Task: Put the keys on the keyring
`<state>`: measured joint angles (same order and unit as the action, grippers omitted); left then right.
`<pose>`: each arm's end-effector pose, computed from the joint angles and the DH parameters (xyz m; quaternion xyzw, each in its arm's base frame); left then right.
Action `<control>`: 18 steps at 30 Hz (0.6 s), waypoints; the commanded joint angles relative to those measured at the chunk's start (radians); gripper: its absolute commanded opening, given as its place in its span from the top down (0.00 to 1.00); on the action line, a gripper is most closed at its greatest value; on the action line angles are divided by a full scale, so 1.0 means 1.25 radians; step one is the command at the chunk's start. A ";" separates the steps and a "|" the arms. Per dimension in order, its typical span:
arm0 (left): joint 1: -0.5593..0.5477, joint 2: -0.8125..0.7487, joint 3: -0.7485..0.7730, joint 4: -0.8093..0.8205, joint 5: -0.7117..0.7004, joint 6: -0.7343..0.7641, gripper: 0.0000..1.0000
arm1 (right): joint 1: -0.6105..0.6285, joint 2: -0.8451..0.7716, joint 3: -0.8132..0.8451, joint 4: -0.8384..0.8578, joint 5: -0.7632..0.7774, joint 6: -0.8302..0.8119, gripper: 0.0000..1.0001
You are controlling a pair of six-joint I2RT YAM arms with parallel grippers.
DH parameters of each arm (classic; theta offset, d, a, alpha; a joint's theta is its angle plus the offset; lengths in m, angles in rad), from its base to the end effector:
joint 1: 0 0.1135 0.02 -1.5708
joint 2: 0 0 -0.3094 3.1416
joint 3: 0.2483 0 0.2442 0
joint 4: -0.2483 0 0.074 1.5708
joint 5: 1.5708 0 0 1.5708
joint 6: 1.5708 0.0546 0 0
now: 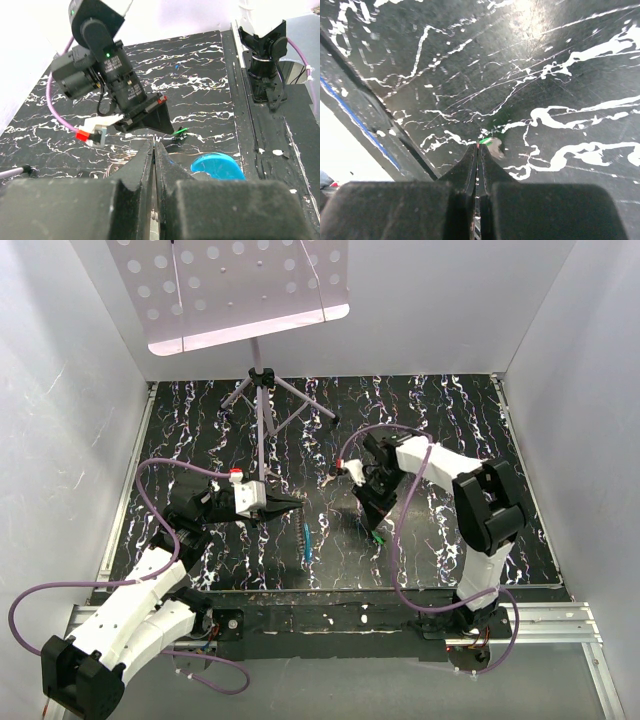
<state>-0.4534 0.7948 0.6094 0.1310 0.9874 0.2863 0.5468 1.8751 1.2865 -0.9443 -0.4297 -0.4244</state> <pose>0.1157 -0.1071 0.3440 0.5349 0.4783 -0.3934 0.5747 0.2851 0.2002 0.2036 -0.4595 0.8620 0.2139 0.0054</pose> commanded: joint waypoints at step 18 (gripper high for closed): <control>0.004 -0.003 0.192 0.123 0.031 -0.092 1.00 | -0.074 -0.194 0.625 -0.453 -0.299 -0.330 0.99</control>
<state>-0.4534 0.7925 0.7666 0.2161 1.0222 0.1909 0.4583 1.6611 1.8656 -1.2926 -0.6735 -0.7227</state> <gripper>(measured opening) 0.013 0.026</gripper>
